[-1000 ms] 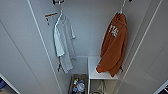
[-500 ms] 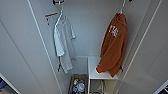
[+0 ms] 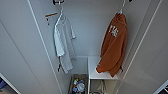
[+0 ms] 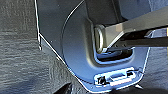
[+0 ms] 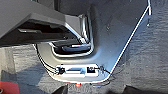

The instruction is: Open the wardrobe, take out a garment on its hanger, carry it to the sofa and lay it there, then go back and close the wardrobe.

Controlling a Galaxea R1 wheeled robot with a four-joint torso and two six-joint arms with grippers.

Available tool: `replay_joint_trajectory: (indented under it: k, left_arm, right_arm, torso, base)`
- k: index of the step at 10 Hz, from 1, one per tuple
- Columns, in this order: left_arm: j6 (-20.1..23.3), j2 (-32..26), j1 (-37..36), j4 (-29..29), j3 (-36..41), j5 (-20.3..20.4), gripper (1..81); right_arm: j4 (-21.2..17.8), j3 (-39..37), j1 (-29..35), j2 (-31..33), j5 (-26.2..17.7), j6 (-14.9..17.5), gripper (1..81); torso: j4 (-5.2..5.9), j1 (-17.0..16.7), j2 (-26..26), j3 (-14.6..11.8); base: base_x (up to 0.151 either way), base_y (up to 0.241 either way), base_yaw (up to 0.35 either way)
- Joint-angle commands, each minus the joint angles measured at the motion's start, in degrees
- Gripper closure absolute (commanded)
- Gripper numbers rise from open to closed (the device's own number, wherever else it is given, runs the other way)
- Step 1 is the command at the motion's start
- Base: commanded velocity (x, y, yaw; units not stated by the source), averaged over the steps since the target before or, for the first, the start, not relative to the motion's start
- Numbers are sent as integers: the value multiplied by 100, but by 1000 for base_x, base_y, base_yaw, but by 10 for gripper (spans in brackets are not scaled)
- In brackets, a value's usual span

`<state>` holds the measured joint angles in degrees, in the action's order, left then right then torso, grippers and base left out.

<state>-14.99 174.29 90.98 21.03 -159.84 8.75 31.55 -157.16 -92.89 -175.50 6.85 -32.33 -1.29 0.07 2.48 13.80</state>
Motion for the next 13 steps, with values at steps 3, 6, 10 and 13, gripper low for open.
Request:
replay_joint_trajectory:
  k: [3,6,10,13]
  left_arm:
    - [32,1,-58,42,-21,-339,10]
    - [32,1,-58,50,-21,-339,10]
    - [32,1,-58,50,6,-339,10]
    - [32,-34,-32,33,-21,-348,10]
  right_arm:
    - [62,20,116,-67,-316,16,10]
    - [62,20,152,-76,-316,16,10]
    - [464,11,608,-85,-394,358,10]
    - [1623,-94,1407,-137,-763,1035,10]
  torso:
    - [0,0,0,0]
    - [0,6,-2,2]
    - [0,-7,7,-2]
    - [0,-7,7,-2]
  base:
    - [0,0,0]
    - [-65,0,0]
    - [-16,0,0]
    - [0,0,0]
